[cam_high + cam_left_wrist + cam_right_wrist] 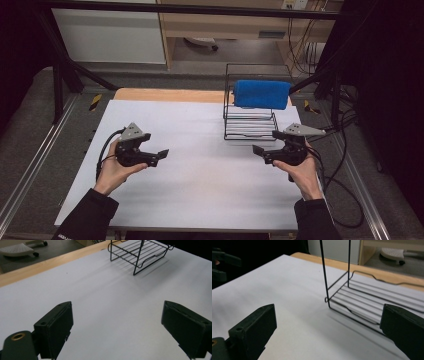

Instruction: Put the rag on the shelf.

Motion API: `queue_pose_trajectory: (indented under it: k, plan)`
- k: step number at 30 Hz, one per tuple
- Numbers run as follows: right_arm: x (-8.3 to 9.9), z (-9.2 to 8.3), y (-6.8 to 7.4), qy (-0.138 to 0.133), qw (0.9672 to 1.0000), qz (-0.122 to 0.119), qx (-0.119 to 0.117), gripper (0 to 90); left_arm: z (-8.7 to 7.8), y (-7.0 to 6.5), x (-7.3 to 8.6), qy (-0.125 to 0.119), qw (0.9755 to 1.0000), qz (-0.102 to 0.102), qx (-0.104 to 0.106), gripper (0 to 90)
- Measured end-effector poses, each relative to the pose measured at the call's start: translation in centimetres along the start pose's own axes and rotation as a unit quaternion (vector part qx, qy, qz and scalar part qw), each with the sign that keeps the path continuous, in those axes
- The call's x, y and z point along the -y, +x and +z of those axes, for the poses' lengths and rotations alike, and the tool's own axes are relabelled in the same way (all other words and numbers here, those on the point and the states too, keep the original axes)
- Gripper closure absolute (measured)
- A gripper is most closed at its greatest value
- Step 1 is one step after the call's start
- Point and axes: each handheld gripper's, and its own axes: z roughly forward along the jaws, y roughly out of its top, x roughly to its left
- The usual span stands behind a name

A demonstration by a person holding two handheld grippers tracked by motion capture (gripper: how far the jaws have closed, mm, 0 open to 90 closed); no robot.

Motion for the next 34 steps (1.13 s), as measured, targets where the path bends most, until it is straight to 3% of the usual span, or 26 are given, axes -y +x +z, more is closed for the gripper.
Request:
queue_pose_trajectory:
  k: [9, 16, 25, 34]
  plan:
    - [4.4, 0.4, -0.6, 0.027, 0.9995, 0.014, -0.007, 0.6, -1.3, 1.3, 5.5, 0.012, 0.9994, -0.028, -0.017, 7.2]
    - [7.6, 0.6, -0.8, 0.05, 0.9982, 0.016, -0.029, 0.7, -2.1, 1.9, 8.4, 0.011, 0.9989, -0.04, -0.023, 7.4]
    - [10.6, -0.4, -1.5, 0.07, 0.997, 0.019, -0.025, 0.7, -2.4, 2.1, 10.3, 0.018, 0.999, -0.034, -0.023, 7.3]
    - [11.5, -1.0, -1.9, 0.077, 0.9966, 0.022, -0.014, 0.7, -2.4, 2.3, 10.9, 0.026, 0.9987, -0.038, -0.024, 7.3]
